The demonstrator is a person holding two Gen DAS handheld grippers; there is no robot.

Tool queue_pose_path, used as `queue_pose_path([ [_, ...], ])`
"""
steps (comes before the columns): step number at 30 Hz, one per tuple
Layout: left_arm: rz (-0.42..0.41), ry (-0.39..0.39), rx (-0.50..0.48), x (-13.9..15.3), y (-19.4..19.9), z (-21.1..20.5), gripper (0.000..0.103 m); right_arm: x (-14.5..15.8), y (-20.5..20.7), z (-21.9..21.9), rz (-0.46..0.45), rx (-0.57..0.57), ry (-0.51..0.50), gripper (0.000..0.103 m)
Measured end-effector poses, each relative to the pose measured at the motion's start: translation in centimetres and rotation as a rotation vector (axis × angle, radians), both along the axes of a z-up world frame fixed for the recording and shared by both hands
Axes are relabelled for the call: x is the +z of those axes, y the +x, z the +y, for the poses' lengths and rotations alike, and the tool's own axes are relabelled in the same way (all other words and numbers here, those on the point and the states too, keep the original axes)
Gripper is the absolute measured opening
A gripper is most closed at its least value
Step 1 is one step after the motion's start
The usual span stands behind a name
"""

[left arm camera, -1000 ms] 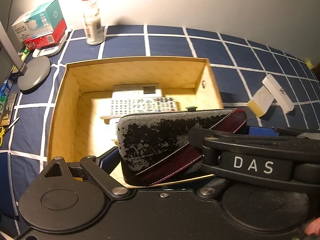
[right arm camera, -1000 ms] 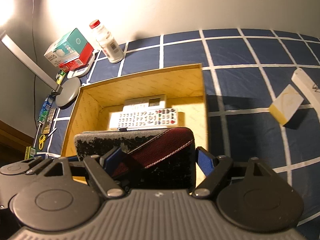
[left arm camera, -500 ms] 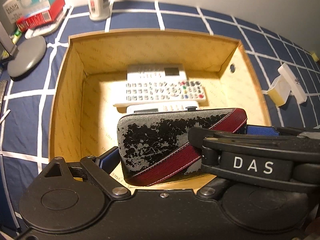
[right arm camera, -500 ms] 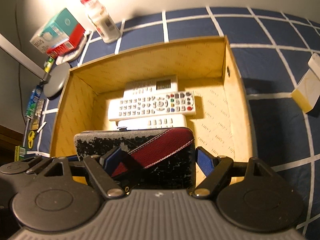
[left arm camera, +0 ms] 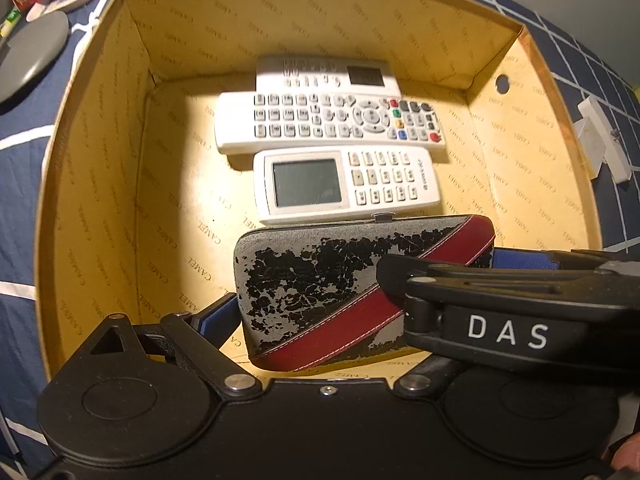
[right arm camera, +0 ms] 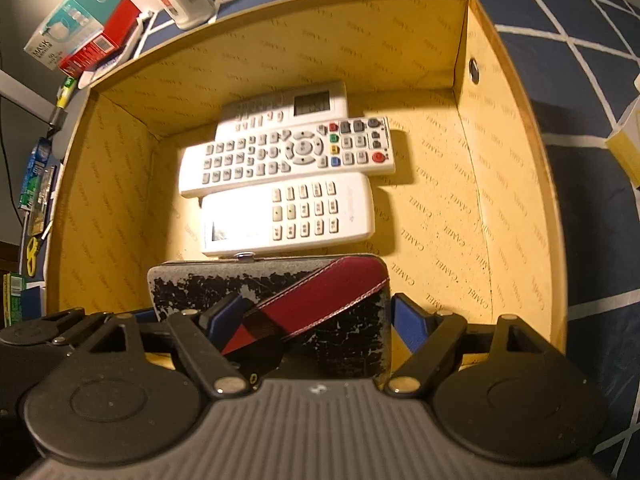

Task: Organize objects
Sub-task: 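Lower the black case into the box and open the right tool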

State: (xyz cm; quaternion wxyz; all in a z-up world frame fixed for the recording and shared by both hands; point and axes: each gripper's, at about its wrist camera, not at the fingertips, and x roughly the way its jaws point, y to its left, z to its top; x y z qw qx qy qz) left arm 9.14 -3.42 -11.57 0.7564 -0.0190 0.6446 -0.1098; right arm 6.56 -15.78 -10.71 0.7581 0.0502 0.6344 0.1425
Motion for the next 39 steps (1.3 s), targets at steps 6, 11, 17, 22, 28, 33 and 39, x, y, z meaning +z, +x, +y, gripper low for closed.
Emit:
queue_pose_path([
  [6, 0.032, -0.004, 0.001, -1.1, 0.3, 0.2, 0.091, -1.0, 0.4, 0.0, 0.037, 0.006, -0.009, 0.08],
  [11, 0.049, -0.002, -0.003, -1.8, 0.5, 0.3, 0.091, -1.7, 0.7, 0.0, 0.064, 0.008, -0.008, 0.08],
  [17, 0.067, 0.006, -0.003, -2.5, 0.8, 0.2, 0.09, -2.5, 1.2, -0.2, 0.086, 0.009, -0.007, 0.08],
  [22, 0.077, 0.003, 0.006, -2.7, 1.0, 0.3, 0.09, -2.6, 1.5, -0.1, 0.088, 0.006, -0.003, 0.08],
  [28, 0.073, 0.001, 0.01, -2.6, 0.9, 0.4, 0.092, -2.5, 1.5, 0.1, 0.09, 0.009, 0.012, 0.08],
  [33, 0.059, 0.011, 0.015, -2.2, 0.8, 0.3, 0.092, -2.0, 1.3, -0.2, 0.087, 0.001, 0.02, 0.08],
  [39, 0.016, 0.009, 0.035, 0.2, 0.3, 0.5, 0.092, 0.0, 1.0, -0.7, 0.046, -0.007, 0.04, 0.08],
])
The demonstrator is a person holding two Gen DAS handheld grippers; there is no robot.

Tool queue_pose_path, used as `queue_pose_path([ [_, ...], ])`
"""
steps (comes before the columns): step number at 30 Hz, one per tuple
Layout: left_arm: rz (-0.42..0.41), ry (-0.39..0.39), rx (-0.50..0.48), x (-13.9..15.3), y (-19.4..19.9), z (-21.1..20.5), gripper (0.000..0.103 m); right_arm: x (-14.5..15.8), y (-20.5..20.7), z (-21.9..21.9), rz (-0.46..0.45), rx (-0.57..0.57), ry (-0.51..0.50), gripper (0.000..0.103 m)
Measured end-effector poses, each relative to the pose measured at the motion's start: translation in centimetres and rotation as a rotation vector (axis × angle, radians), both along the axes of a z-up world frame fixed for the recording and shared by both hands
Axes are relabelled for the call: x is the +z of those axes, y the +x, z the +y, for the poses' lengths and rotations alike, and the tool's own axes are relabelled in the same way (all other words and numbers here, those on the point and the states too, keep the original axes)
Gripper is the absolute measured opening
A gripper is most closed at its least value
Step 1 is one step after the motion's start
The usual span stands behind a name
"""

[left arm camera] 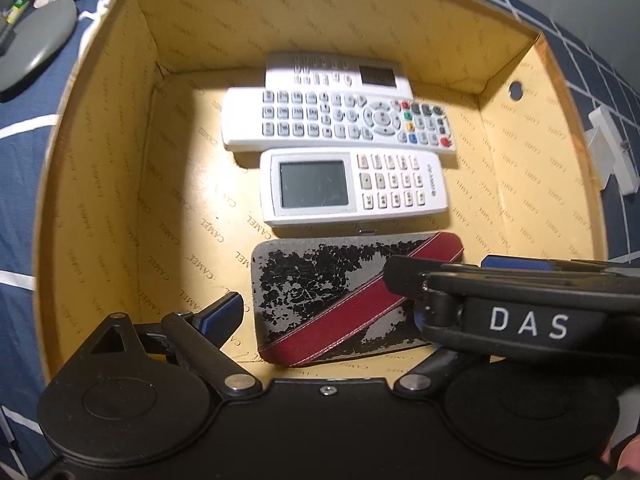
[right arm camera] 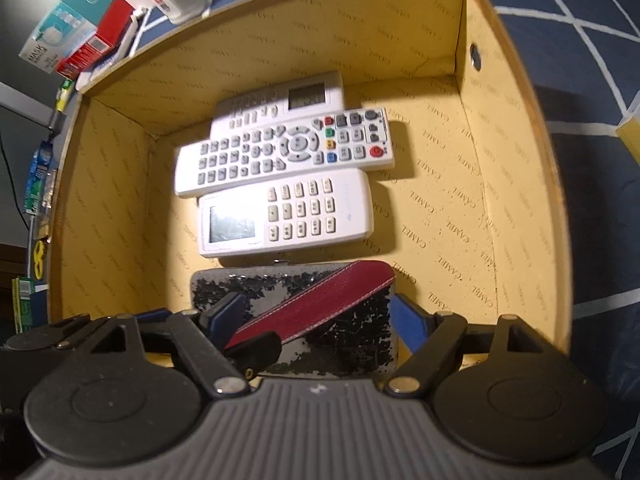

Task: Organize objects
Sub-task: 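Lower the black case into the box and open the right tool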

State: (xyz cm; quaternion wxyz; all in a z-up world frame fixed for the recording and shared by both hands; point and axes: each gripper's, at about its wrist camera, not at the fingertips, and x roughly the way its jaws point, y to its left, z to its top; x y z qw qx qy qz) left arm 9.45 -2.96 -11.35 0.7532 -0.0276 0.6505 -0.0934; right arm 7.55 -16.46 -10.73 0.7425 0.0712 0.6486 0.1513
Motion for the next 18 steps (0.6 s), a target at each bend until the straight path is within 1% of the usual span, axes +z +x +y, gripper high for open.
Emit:
queue_pose_path([
  [11, -0.105, 0.0, 0.036, 5.3, -2.3, -0.1, 0.096, 5.1, -1.9, -1.5, -0.099, 0.006, 0.036, 0.081],
  [13, -0.121, 0.002, 0.04, 6.1, -2.8, -0.3, 0.098, 5.8, -2.3, -2.0, -0.113, 0.005, 0.035, 0.082],
  [18, -0.161, 0.004, 0.043, 8.0, -4.0, -1.3, 0.103, 7.9, -3.2, -4.0, -0.146, -0.013, 0.036, 0.088],
])
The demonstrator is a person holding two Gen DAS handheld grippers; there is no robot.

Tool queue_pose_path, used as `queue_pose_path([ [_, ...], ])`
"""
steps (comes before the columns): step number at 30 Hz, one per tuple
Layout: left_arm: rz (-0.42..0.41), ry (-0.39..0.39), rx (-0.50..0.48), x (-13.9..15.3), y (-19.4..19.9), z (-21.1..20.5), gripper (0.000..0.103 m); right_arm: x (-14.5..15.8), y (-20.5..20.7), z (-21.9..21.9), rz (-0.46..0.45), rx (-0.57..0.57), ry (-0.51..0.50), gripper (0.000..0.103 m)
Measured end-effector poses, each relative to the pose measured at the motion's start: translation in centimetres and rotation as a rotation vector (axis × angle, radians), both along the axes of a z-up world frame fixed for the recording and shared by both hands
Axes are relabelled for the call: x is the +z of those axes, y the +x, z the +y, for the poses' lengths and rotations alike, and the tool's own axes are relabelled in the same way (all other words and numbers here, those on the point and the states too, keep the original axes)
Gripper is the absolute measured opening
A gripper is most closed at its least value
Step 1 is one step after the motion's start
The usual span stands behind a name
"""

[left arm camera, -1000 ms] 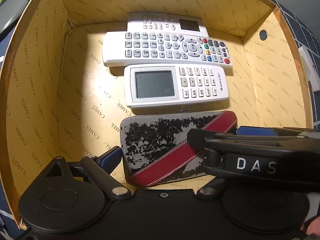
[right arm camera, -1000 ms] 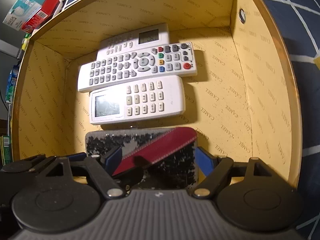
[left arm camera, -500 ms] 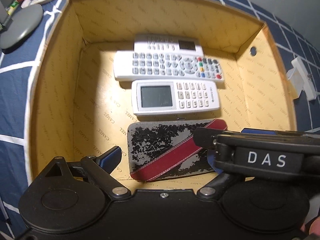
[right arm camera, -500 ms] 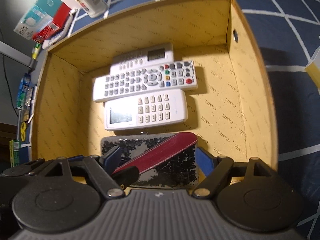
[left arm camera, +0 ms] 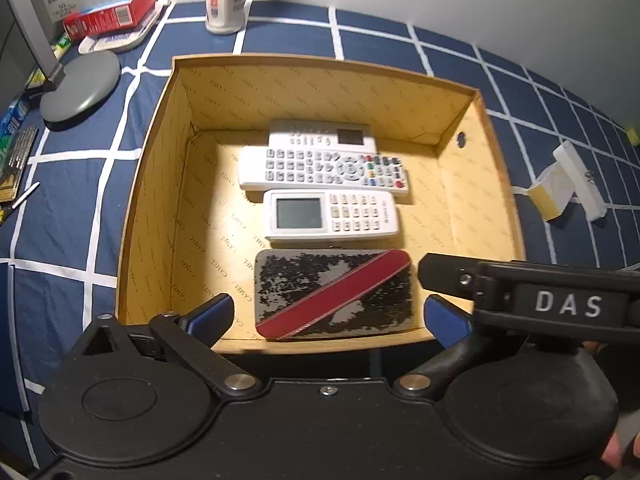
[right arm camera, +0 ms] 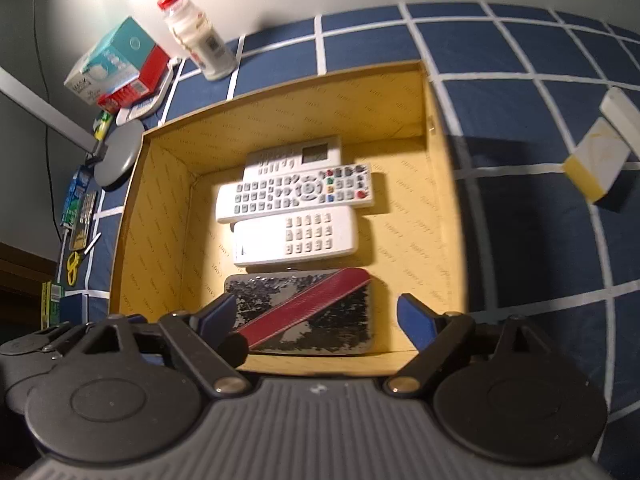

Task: Organize objects
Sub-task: 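Lower the black case into the box and open the right tool, then move the right tool out of the box toward the white-and-yellow box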

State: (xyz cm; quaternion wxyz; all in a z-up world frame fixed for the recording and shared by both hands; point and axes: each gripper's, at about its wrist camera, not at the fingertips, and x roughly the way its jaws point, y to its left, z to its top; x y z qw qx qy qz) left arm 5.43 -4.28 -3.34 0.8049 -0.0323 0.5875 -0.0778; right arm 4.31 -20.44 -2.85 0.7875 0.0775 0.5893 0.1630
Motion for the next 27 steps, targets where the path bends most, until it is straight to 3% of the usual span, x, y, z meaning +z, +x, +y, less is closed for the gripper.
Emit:
queue_pose_path([
  [15, -0.067, 0.011, -0.063, 2.9, -0.5, -7.7, 0.103, 3.4, 0.2, -9.6, -0.064, -0.097, 0.004, 0.103],
  [27, -0.069, 0.035, -0.099, 2.4, 0.4, -17.1, 0.103, 3.6, 3.1, -19.2, -0.072, -0.103, -0.007, 0.103],
])
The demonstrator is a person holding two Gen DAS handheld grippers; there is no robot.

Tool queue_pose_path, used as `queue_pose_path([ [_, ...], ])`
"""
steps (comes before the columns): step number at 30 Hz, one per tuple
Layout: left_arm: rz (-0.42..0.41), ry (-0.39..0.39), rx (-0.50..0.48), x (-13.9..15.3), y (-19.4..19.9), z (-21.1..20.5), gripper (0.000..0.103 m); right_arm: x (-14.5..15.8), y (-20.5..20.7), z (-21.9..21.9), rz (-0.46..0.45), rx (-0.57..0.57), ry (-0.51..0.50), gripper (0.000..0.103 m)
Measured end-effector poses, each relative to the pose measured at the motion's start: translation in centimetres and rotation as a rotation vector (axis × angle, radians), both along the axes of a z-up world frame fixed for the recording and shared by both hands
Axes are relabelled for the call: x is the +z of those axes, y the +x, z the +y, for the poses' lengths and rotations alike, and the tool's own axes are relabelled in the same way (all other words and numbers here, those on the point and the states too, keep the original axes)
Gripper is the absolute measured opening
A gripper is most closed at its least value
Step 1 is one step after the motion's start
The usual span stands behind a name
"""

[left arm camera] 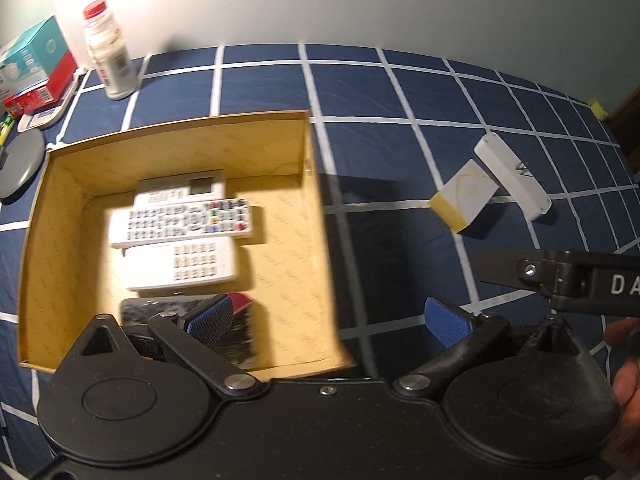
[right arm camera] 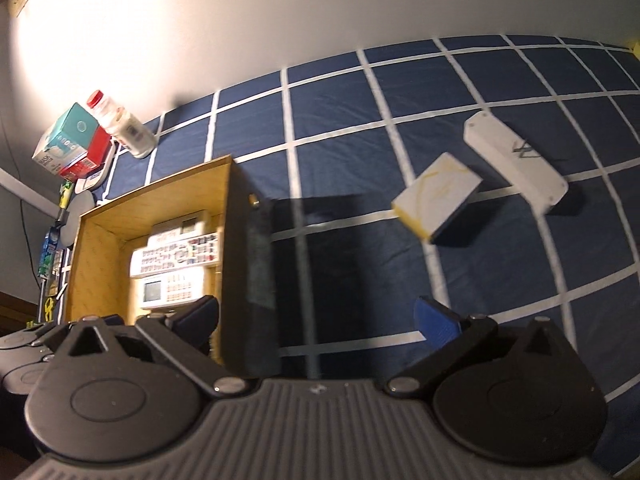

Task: Organize objects
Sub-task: 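Move the right tool out of the box toward the white-and-yellow box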

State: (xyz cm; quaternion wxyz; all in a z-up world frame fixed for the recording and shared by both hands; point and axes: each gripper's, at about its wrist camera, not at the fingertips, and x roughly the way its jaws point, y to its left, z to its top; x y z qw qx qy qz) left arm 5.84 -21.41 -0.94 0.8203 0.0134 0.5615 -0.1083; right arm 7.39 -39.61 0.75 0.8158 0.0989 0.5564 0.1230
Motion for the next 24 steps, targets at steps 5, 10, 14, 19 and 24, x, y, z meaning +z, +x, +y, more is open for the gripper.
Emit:
queue_pose_path([
  [5, 0.0, 0.024, 0.029, -1.0, 0.5, -3.4, 0.103, -0.6, 1.7, -3.6, -0.008, 0.043, -0.009, 0.103],
  [10, -0.005, 0.051, 0.055, -2.1, 0.8, -6.4, 0.103, -1.4, 3.5, -6.8, -0.013, 0.083, -0.017, 0.103],
  [14, 0.0, 0.06, 0.076, -3.0, 1.0, -8.3, 0.103, -2.0, 5.0, -8.6, -0.012, 0.142, -0.026, 0.103],
  [19, 0.021, 0.069, 0.11, -4.0, 1.6, -10.4, 0.103, -2.4, 7.2, -10.1, -0.019, 0.199, -0.044, 0.103],
  [24, 0.043, 0.08, 0.137, -4.9, 2.9, -12.2, 0.103, -3.4, 9.8, -10.8, 0.001, 0.256, -0.061, 0.103],
])
